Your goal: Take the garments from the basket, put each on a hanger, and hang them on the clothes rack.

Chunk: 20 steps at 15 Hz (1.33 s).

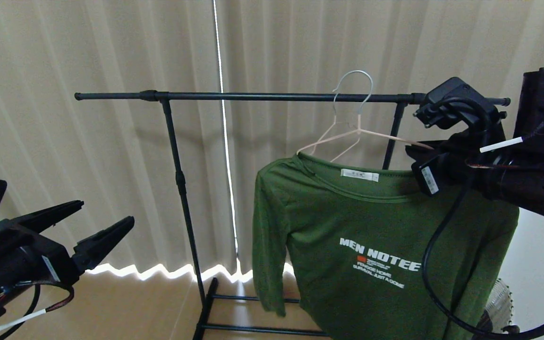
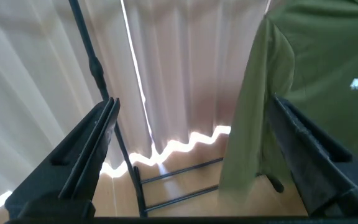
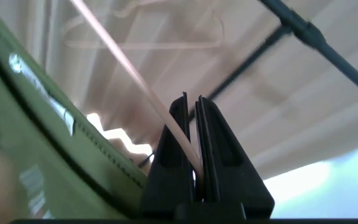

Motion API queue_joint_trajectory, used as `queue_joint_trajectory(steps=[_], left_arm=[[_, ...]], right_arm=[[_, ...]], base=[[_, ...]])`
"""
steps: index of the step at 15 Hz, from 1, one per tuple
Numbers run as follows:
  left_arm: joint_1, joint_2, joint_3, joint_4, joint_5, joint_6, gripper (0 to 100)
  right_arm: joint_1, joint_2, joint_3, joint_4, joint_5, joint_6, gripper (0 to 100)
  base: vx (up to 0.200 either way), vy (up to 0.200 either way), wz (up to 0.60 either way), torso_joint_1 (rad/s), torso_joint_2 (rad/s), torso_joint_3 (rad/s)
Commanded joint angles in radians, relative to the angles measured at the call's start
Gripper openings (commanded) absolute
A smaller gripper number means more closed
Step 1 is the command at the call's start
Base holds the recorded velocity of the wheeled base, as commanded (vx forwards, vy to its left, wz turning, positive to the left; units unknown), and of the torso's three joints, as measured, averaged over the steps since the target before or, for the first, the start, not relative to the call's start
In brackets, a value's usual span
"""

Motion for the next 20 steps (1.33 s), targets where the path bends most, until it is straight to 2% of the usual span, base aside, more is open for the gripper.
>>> queue_joint_trajectory(steps=[1,7,16,20], left_arm=[[0.004,0.006,-0.009,0.001,0.000,-0.001,100],[0.044,0.012,-0.017,0.001,0.002,0.003,100],[0.049,0.012,-0.017,0.001,0.002,0.003,100],[0.049,0.012,-0.016,0.001,0.002,0.003,100]], right_arm=[[-0.001,-0.010,0.000,0.012,-0.005,0.001,0],[-0.010,-0.008,0.005,0.017,-0.013,0.001,0],[-0.023,-0.011,0.011,0.017,-0.013,0.004,0],[-0.021,-0.007,0.010,0.012,-0.013,0.049,0]], base=[[0.000,0.000,0.00,0.000,0.00,0.000],[0.000,0.000,0.00,0.000,0.00,0.000],[0.000,0.200,0.00,0.001,0.00,0.005],[0.000,0.000,0.00,0.000,0.00,0.000]])
